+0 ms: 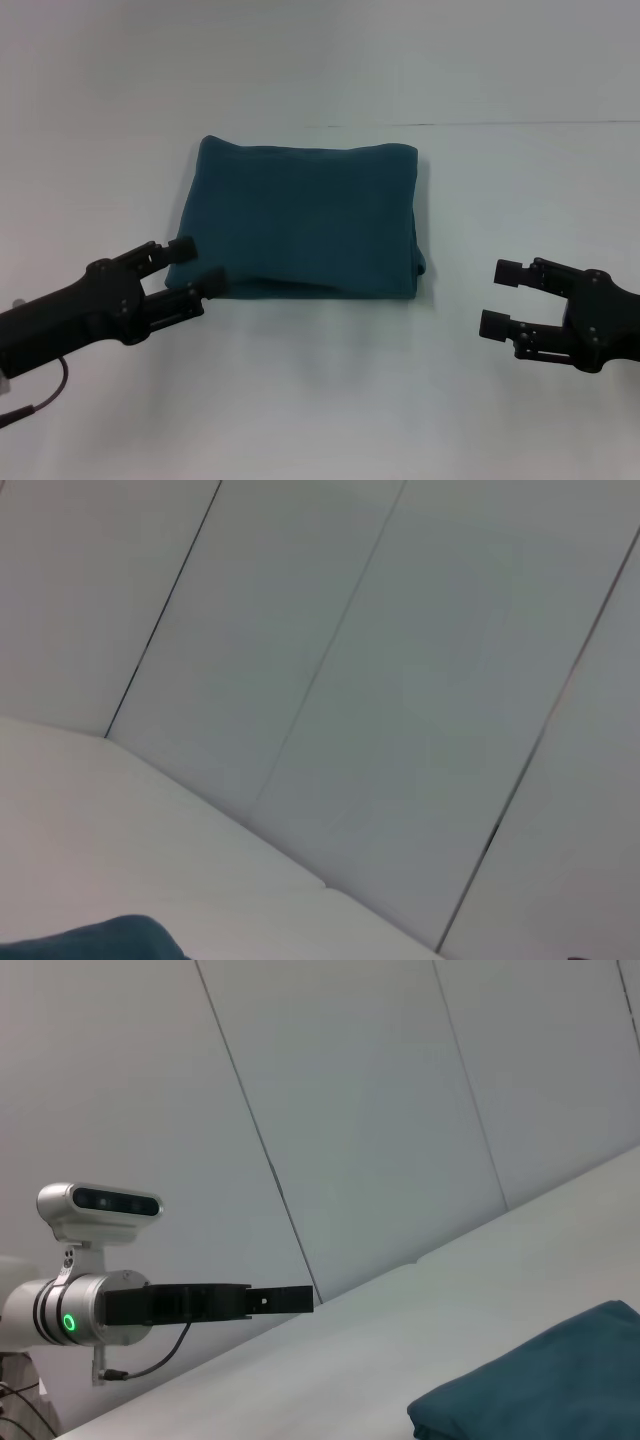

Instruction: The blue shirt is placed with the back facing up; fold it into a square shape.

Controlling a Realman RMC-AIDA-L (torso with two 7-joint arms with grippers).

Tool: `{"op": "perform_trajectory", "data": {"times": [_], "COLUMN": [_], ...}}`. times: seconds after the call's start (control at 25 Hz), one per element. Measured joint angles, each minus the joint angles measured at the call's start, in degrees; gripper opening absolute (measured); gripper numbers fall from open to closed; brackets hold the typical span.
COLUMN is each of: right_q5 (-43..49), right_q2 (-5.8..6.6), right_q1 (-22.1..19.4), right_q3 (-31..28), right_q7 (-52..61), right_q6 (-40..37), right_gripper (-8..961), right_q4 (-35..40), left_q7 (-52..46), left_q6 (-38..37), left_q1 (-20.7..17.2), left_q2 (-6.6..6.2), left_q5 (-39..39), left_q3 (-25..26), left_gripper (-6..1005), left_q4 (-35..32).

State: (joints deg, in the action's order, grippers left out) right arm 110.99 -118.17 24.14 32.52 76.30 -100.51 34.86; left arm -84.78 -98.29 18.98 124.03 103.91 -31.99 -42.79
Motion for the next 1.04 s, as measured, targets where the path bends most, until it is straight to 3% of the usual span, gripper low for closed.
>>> {"op": "perform_trajectory", "data": {"times": [0.52, 1.04], "right_q5": [7.8, 11.6], "right_q2": [0.12, -0.64], "right_q1": [3.1, 3.8], "right_q3": [0.7, 0.8], "right_q7": [6.9, 8.2], "right_q6": [1.1, 1.6], "right_gripper": [899, 899], "right_q4": [0.1, -0.3], "left_q7": [-0.3, 0.0], "left_q6": [1.1, 2.9], "left_q1": [2.0, 2.9], "left_q2": [-0.02, -0.02], "left_q5": [11.8, 14.7], "left_q3": [-1.3, -4.1], "left_gripper": [831, 831], "left_q4": [0.0, 1.6]}}
